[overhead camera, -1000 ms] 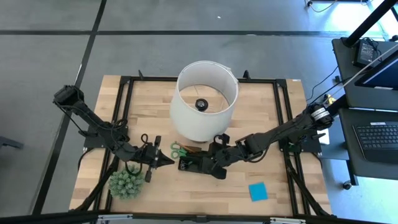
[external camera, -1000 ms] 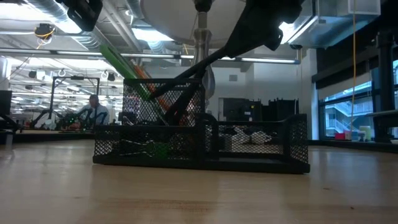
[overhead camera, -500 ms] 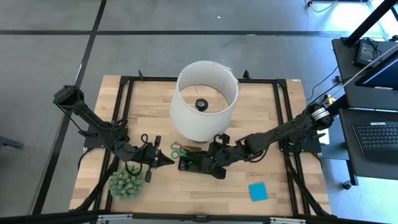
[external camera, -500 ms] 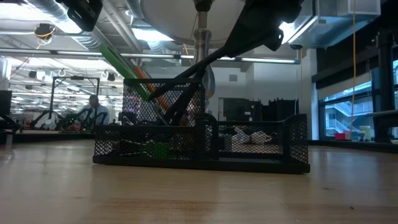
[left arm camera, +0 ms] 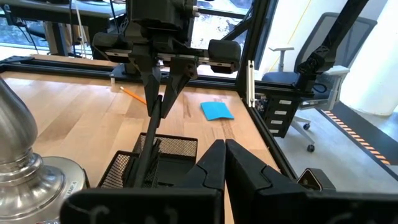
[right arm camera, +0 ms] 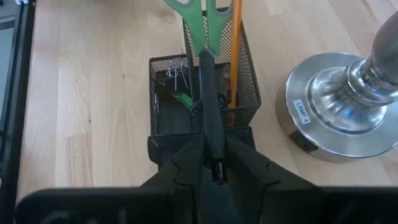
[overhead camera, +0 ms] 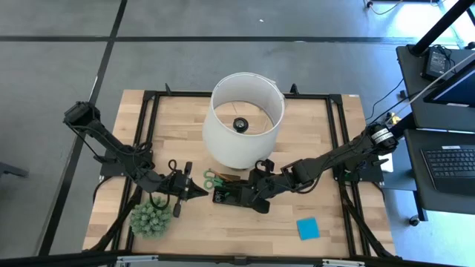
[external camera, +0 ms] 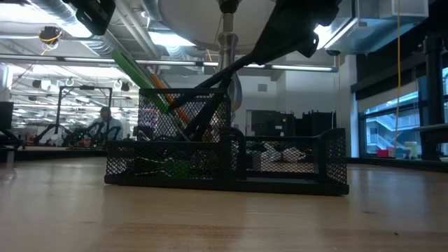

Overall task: Pick and place office supplies into organizer
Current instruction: Put the black pen into the black desk organizer

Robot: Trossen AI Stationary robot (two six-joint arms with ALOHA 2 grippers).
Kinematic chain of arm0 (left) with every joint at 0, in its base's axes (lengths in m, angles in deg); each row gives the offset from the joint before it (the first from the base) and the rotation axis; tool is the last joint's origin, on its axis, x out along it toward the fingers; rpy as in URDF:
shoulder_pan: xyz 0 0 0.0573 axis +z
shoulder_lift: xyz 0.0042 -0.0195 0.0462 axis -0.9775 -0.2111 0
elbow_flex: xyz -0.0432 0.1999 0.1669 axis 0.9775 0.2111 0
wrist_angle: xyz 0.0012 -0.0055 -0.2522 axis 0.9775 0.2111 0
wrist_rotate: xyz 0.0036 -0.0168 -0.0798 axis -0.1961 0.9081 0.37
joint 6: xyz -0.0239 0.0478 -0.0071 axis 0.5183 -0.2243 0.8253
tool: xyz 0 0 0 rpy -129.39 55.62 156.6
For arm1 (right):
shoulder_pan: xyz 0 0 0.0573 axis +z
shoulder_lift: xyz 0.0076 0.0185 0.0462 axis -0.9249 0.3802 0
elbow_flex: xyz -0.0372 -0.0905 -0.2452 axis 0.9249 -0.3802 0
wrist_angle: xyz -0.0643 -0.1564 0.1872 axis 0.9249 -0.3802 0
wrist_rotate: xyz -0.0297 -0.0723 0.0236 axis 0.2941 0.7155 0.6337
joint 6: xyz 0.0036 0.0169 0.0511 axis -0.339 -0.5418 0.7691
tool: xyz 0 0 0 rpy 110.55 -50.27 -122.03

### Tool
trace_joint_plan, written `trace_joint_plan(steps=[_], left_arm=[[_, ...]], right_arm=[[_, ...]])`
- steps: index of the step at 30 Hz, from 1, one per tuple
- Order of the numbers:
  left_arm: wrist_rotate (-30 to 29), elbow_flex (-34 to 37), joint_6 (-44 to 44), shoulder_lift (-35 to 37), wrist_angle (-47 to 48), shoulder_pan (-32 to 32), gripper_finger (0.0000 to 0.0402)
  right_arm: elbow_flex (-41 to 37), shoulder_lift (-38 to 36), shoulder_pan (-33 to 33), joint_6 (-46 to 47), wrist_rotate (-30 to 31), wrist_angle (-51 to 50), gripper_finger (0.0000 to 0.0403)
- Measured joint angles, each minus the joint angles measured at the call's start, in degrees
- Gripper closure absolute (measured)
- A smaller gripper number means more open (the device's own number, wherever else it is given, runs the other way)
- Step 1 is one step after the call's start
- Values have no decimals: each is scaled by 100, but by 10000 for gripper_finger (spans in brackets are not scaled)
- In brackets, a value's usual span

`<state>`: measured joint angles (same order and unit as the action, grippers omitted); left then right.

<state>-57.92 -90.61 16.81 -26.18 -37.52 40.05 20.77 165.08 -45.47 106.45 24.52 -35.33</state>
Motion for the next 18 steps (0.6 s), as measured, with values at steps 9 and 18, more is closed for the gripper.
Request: trace_joint_plan(steps=[9, 18], left_arm=[[2, 0, 0, 0, 0, 0, 397], [-1, 0, 0, 0, -2, 1, 399]], right_arm=[[-2, 0, -1, -22, -50, -37, 335], [-2, 0, -6, 24, -63, -71, 335]])
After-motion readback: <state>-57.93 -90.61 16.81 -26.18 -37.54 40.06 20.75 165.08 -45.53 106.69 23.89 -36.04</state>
